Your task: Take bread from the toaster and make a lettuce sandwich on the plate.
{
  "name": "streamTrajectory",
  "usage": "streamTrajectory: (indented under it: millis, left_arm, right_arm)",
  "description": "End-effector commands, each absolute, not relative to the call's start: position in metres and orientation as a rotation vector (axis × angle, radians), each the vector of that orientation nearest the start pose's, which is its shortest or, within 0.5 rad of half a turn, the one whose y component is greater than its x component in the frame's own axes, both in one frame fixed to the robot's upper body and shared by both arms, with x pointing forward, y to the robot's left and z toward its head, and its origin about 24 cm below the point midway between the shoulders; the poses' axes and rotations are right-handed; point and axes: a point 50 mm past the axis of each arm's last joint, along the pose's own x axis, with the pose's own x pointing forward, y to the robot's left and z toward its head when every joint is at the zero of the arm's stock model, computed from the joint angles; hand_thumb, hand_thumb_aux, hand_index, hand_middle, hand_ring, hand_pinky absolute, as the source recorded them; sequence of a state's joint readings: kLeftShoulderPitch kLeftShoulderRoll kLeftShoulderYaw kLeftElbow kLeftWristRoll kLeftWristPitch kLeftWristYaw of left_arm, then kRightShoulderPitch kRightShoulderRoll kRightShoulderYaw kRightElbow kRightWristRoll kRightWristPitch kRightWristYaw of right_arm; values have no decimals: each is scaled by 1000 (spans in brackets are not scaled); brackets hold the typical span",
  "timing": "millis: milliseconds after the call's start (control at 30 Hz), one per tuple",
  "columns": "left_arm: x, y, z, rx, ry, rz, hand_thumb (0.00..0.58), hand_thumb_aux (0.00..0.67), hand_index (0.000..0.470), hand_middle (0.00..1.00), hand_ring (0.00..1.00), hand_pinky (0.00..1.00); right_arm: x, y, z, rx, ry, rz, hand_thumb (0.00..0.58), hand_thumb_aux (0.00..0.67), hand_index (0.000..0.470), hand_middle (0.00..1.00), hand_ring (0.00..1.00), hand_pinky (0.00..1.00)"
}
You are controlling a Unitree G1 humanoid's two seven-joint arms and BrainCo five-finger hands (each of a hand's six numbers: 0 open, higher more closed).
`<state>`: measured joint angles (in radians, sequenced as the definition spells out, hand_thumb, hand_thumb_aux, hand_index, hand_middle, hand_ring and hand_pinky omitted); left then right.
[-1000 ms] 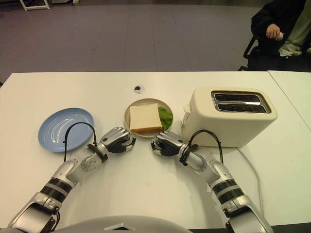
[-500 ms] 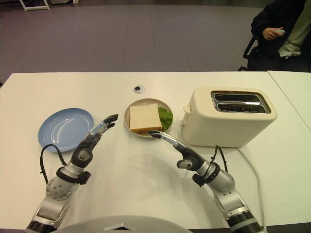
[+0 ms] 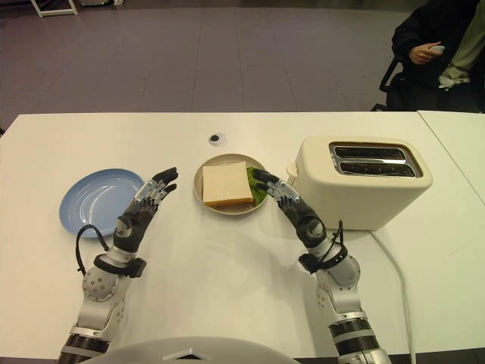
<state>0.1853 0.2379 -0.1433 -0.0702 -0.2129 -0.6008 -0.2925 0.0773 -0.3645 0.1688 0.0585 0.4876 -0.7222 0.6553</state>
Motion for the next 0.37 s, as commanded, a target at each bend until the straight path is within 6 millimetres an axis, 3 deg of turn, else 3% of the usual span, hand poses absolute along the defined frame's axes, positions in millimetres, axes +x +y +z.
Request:
streamTrajectory:
  millis: [33,367]
  left_arm:
    - [202,153,70,43,-463,-403,0,0,0,0,0,0]
    - [200,146,69,68,-463,-433,0,0,0,0,0,0]
  right_arm:
    - [206,-169,77,4,-558,708,0,0,0,0,0,0]
    - [196,-173,83,24,-580,682,0,0,0,0,0,0]
